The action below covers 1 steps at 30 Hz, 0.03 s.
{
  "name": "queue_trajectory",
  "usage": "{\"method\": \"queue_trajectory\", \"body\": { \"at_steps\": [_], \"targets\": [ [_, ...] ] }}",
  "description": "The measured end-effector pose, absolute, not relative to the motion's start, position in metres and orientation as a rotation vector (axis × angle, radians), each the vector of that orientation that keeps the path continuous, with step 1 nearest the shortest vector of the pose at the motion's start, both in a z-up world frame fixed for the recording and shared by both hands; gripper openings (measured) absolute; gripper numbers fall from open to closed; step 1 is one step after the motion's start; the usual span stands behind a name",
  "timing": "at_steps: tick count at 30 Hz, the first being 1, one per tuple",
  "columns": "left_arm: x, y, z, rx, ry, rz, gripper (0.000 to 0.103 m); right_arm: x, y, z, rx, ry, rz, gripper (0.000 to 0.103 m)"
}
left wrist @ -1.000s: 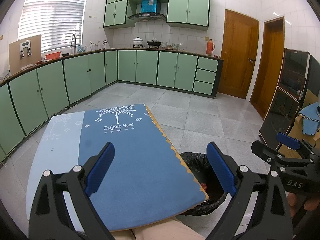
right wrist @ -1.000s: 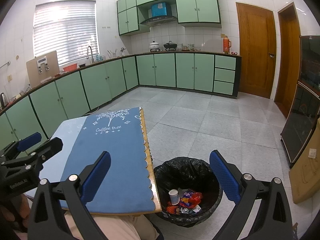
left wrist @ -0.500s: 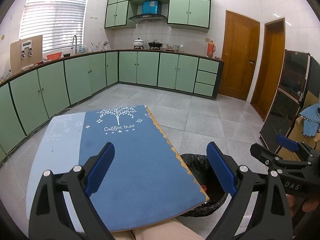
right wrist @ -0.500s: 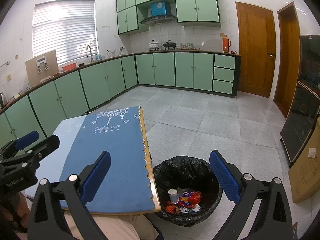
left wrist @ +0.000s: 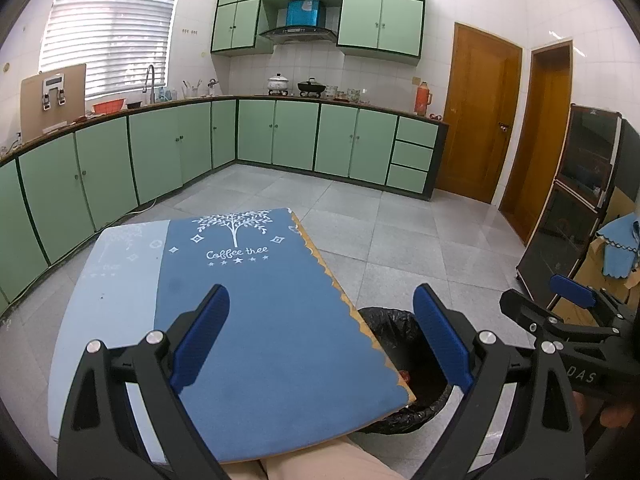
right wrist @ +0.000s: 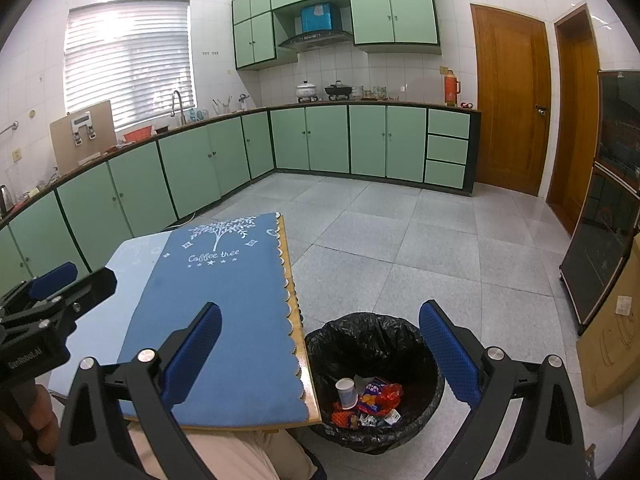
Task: Collect trash
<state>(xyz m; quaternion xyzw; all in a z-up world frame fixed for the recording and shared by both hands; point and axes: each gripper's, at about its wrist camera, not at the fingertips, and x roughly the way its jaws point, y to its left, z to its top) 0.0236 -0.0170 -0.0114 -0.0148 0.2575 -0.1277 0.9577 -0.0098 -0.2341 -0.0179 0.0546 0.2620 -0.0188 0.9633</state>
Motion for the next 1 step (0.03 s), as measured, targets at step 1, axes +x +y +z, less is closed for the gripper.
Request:
{"method": "queue_trajectory", "body": {
  "at_steps": [1],
  "targets": [
    [0.0237, -0.0169, -0.0114, -0.029, 0.523, -0.258, 0.090, -0.0096, -0.2337, -0.0180, 0.110, 0.531, -0.038, 0.097]
  ]
}}
